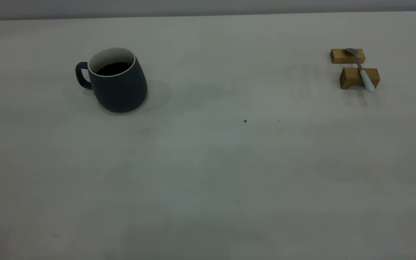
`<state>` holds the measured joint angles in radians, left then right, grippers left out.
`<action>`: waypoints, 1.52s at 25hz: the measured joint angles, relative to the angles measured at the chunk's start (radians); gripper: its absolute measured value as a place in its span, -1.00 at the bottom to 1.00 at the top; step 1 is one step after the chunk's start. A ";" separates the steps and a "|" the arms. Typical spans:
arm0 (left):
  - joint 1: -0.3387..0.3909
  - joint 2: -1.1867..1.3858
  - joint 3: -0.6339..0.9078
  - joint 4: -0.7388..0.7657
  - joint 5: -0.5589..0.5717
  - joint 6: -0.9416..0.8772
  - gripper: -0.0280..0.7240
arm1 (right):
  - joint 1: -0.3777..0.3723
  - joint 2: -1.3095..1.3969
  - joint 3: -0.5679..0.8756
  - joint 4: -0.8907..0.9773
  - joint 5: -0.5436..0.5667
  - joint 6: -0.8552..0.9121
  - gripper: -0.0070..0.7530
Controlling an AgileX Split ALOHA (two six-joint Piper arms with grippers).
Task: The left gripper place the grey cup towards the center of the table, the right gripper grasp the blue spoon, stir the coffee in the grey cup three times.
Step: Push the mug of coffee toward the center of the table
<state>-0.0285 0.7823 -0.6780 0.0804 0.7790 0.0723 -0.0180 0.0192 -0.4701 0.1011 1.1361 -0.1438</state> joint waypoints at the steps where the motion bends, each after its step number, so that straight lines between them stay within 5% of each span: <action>1: 0.000 0.066 -0.030 0.001 -0.021 0.032 -0.19 | 0.000 0.000 0.000 0.000 0.000 0.000 -0.35; 11: -0.005 0.786 -0.423 -0.007 -0.114 0.500 0.80 | 0.000 0.000 0.000 0.000 0.000 0.000 -0.35; 21: -0.088 1.248 -0.731 -0.009 -0.116 0.849 0.73 | 0.000 0.000 0.000 0.002 0.000 0.000 -0.35; 38: -0.097 1.480 -0.766 -0.007 -0.324 1.310 0.63 | 0.000 0.000 0.000 0.002 0.000 0.000 -0.35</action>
<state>-0.1255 2.2618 -1.4435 0.0731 0.4551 1.3819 -0.0180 0.0192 -0.4701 0.1029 1.1361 -0.1438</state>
